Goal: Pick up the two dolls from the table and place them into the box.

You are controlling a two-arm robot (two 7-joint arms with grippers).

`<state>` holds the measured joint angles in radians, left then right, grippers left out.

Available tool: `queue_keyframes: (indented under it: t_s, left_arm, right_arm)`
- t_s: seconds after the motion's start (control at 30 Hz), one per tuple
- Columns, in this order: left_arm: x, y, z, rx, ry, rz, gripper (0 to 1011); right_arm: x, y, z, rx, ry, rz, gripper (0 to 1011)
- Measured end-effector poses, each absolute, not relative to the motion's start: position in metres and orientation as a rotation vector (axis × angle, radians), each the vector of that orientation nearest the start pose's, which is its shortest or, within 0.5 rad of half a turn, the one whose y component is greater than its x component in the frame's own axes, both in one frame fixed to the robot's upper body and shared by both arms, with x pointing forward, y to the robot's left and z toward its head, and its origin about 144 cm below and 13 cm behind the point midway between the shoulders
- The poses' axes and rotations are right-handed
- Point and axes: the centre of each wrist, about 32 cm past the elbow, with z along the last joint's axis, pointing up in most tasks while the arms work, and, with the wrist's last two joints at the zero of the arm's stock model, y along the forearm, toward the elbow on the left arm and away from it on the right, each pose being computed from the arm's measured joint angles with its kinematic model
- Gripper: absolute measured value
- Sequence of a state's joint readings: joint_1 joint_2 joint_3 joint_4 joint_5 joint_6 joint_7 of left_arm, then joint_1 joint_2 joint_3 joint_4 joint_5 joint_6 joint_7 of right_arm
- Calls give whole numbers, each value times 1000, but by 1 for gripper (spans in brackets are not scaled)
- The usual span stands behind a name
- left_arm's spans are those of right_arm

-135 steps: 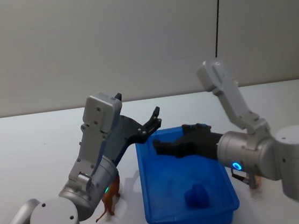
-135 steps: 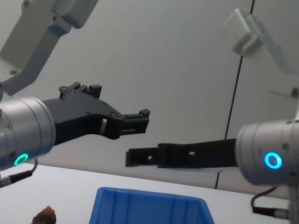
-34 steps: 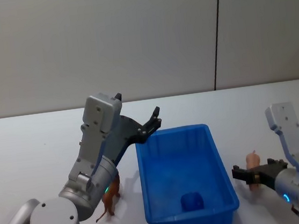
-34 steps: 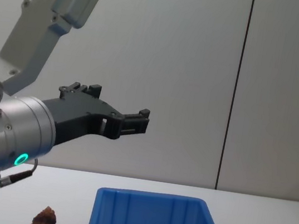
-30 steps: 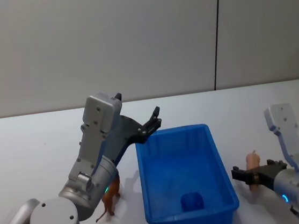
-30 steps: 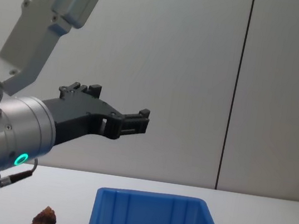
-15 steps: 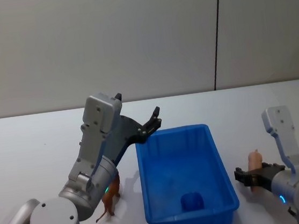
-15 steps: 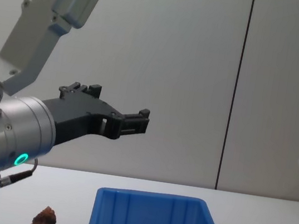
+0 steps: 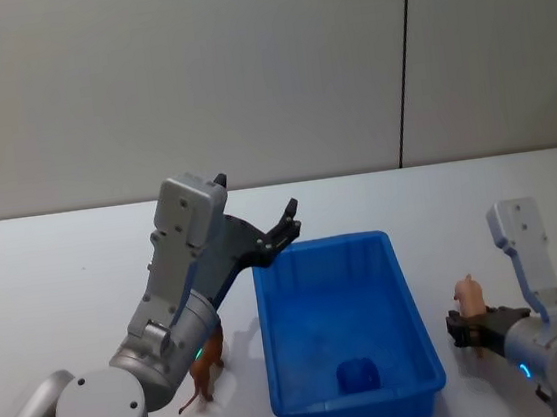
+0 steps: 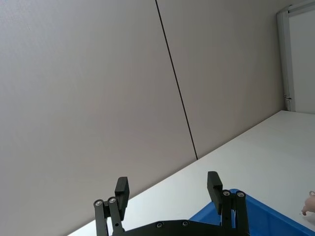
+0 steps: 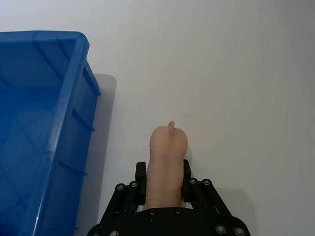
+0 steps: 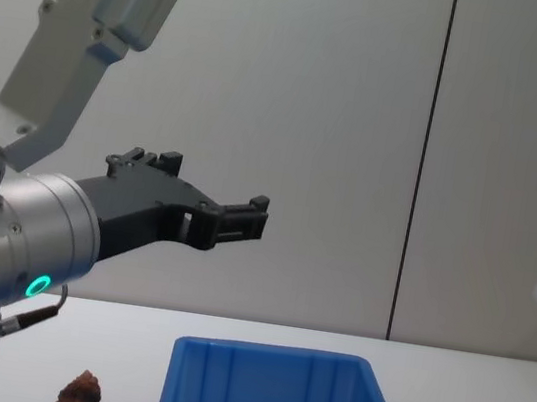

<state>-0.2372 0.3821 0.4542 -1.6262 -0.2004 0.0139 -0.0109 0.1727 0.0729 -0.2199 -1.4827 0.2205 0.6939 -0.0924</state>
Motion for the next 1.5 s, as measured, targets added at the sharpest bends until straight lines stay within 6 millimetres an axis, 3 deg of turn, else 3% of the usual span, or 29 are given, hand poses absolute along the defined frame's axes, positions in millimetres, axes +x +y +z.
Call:
queue_keyframes:
  t_s: [0.5, 1.03, 1.5]
  left_arm:
    - [492, 198, 1204, 61, -268, 1124, 1005]
    - [492, 198, 1204, 61, -268, 1124, 1005]
    - [492, 198, 1204, 61, -268, 1124, 1006]
  right_arm:
    - [498, -182, 1175, -367, 442, -1351, 379]
    - [501, -177, 1222, -165, 335, -1219, 379]
    - [511, -162, 1255, -140, 400, -1051, 379]
